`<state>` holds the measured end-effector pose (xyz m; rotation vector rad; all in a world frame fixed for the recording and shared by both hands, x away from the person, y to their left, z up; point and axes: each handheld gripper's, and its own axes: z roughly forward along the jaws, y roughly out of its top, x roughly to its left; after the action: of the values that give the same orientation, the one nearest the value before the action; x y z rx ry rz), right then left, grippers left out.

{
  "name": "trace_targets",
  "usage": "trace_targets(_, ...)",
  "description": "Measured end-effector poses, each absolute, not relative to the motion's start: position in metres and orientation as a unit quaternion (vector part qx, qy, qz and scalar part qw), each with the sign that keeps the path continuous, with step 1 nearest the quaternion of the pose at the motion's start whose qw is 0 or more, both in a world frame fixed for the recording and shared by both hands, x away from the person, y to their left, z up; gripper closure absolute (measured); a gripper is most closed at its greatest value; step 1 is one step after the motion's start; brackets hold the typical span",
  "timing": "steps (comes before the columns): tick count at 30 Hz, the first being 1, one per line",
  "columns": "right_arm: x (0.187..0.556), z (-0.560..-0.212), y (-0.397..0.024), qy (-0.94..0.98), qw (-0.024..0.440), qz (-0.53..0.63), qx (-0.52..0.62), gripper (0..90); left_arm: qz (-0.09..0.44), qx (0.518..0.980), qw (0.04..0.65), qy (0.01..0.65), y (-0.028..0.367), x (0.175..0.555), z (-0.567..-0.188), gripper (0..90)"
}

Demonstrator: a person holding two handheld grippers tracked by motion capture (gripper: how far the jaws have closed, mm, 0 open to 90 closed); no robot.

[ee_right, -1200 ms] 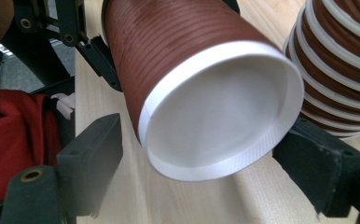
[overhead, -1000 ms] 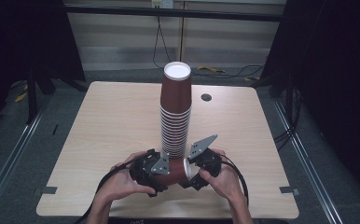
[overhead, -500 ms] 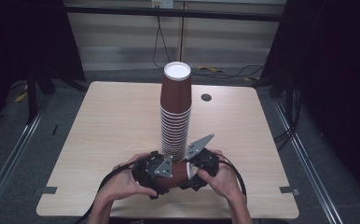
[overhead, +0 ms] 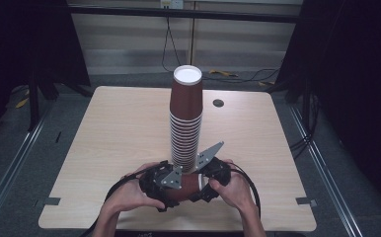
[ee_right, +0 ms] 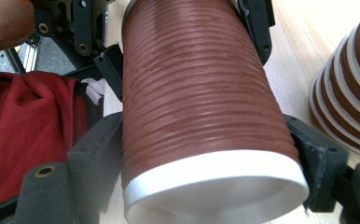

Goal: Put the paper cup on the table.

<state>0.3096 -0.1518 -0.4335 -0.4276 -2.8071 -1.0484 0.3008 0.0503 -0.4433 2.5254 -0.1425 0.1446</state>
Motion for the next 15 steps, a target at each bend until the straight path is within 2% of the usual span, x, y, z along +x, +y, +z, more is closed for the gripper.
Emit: trace_targets(15,0.308,-0.434,-0.155,-0.919,0.043,-0.367,-0.135,22.0,0.039,0.925,0.378,-0.033,0.062,0.307,-0.44,11.8)
